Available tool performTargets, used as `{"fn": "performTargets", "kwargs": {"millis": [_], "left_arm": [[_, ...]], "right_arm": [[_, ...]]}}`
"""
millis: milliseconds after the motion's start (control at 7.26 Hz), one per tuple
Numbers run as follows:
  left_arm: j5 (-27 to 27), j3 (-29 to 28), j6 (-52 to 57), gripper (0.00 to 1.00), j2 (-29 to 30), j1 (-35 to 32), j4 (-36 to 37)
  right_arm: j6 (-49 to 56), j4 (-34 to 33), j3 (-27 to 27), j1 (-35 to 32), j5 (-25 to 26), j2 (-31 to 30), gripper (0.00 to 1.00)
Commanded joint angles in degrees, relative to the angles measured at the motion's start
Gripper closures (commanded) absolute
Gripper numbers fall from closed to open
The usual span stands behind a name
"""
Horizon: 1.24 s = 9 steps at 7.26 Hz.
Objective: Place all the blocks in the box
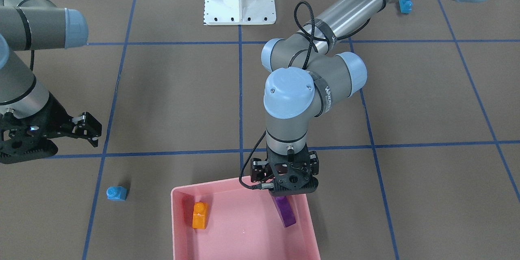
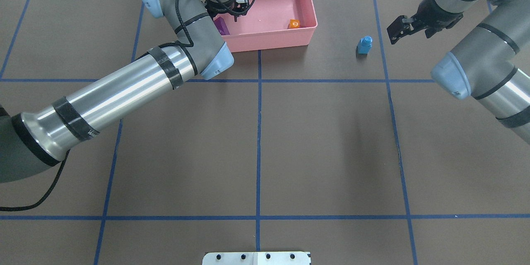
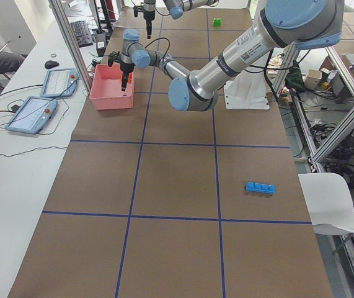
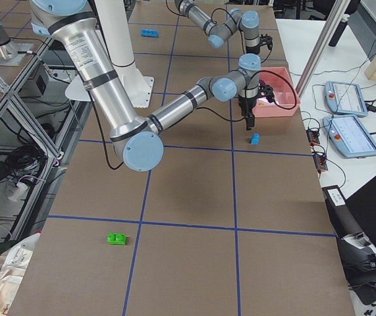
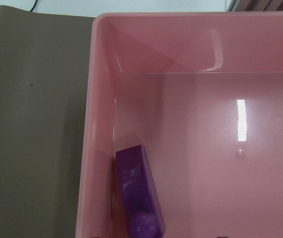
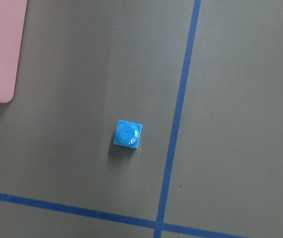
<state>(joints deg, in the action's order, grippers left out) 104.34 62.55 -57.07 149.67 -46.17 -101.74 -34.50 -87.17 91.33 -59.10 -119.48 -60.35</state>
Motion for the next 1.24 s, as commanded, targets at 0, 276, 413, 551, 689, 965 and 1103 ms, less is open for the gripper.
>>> {"fn": "performTargets", "kwargs": {"millis": [0, 276, 413, 551, 689, 965, 1103], "left_arm": [[1.64, 18.65, 10.62, 0.00, -15.02, -1.11, 2.86], [5.61, 32.67, 15.76, 0.00, -28.68, -3.66, 2.77], [5.61, 34.29, 15.76, 0.00, -30.04, -3.75, 2.77], [5.61, 34.30, 15.76, 0.00, -30.05, -3.66, 2.77], [5.61, 34.30, 15.76, 0.00, -30.05, -3.66, 2.77], [5.70, 34.39, 15.06, 0.00, -29.97, -3.31, 2.69], [5.70, 34.30, 14.89, 0.00, -30.05, -3.31, 2.69]], "right_arm": [[-3.01, 11.69, -12.25, 0.56, 0.22, 3.73, 0.01], [-3.20, 19.20, -25.18, 1.09, 1.18, 10.04, 0.01], [-7.47, 20.97, -28.11, 2.66, 3.01, 12.16, 0.01], [-10.04, 25.17, -30.48, 4.59, 5.38, 12.44, 0.01], [-10.76, 29.65, -33.64, 5.39, 6.27, 12.36, 0.02], [-11.03, 31.36, -34.90, 6.27, 7.42, 11.75, 0.07], [-10.94, 31.45, -34.64, 6.36, 7.51, 10.87, 0.14]]}}
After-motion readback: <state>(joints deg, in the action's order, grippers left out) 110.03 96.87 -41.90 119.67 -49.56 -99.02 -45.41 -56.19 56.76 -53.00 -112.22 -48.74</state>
